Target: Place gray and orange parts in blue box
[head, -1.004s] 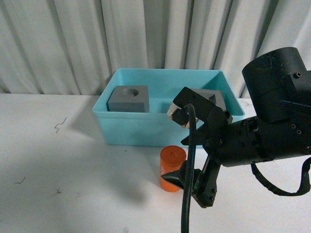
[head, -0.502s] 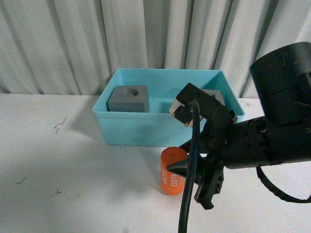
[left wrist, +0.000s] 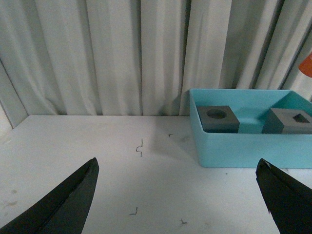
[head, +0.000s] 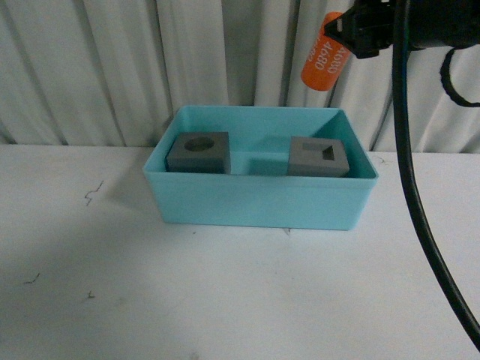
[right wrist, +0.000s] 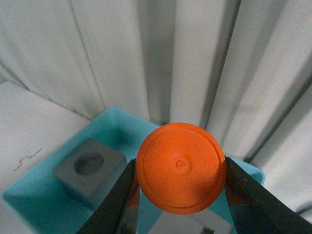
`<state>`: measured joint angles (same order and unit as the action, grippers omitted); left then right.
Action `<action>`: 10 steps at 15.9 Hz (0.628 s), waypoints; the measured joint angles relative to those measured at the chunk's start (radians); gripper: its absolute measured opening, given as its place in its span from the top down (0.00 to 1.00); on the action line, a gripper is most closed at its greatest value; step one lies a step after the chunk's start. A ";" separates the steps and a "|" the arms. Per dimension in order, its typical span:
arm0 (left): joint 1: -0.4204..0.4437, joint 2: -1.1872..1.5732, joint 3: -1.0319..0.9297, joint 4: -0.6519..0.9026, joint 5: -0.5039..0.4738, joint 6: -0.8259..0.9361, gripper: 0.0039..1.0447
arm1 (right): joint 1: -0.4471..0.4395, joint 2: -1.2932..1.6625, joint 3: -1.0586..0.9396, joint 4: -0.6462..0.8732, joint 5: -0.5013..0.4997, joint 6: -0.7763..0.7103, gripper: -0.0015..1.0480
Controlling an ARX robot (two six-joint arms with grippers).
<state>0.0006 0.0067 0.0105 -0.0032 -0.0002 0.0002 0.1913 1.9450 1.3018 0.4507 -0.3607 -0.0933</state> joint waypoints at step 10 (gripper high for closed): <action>0.000 0.000 0.000 0.000 0.000 0.000 0.06 | 0.156 0.283 0.266 -0.084 0.173 0.067 0.58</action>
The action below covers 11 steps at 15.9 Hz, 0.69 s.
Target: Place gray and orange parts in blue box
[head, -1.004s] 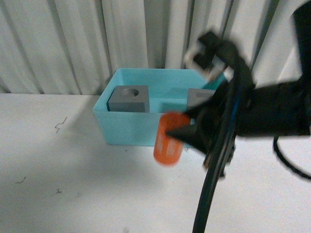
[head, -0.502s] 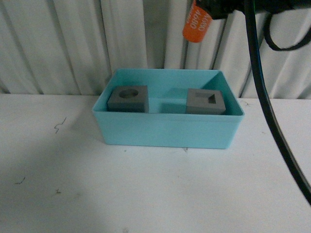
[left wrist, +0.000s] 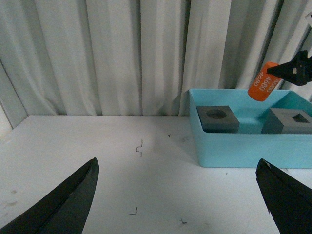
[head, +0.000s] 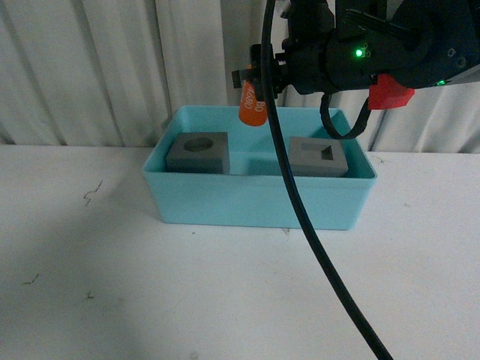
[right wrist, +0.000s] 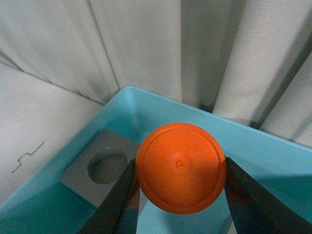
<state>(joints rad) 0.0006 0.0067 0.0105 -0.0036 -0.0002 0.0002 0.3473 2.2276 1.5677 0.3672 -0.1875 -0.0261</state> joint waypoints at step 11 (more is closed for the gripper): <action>0.000 0.000 0.000 0.000 0.000 0.000 0.06 | 0.020 0.163 0.125 -0.125 0.083 0.004 0.58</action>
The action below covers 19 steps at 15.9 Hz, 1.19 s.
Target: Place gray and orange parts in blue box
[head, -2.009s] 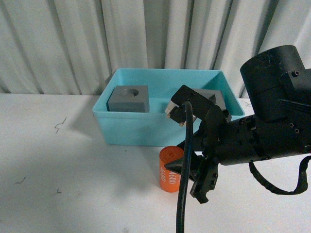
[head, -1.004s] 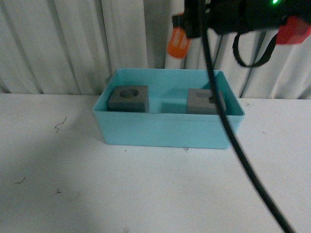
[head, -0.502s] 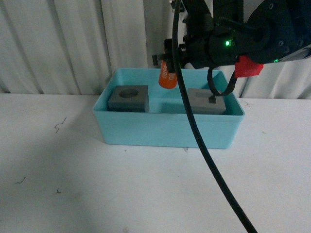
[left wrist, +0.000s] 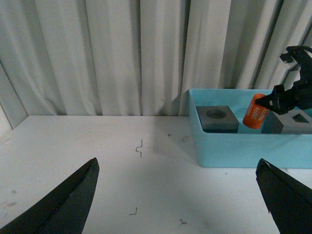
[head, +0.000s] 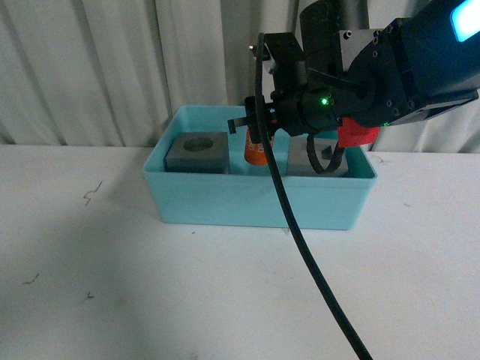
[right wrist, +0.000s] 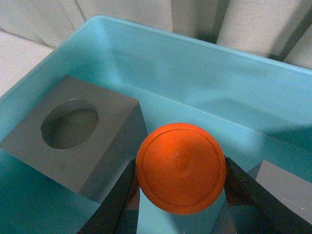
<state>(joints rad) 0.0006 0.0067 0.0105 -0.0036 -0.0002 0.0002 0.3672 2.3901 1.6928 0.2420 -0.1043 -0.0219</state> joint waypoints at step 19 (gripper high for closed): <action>0.000 0.000 0.000 0.000 0.000 0.000 0.06 | -0.095 -0.463 -0.358 0.194 -0.023 0.068 0.06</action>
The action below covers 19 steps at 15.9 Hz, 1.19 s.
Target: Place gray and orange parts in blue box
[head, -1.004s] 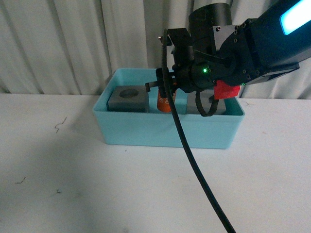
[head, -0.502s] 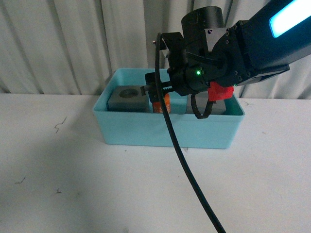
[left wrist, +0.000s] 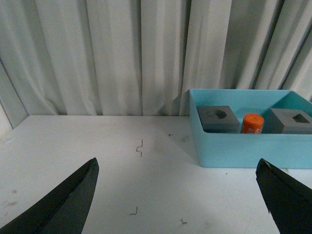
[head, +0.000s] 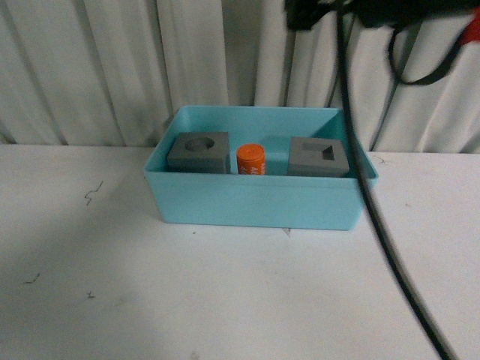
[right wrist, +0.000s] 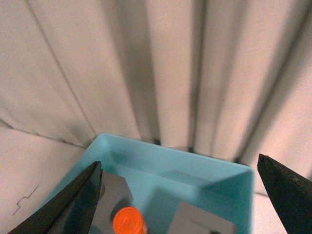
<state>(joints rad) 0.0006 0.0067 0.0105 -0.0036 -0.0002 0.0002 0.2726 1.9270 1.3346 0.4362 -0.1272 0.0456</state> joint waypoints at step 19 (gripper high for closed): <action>0.000 0.000 0.000 0.000 0.000 0.000 0.06 | -0.156 -1.371 -1.283 0.051 0.246 -0.033 0.93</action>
<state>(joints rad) 0.0006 0.0067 0.0105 -0.0036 -0.0002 0.0002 0.1165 0.5560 0.0513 0.4877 0.1188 0.0124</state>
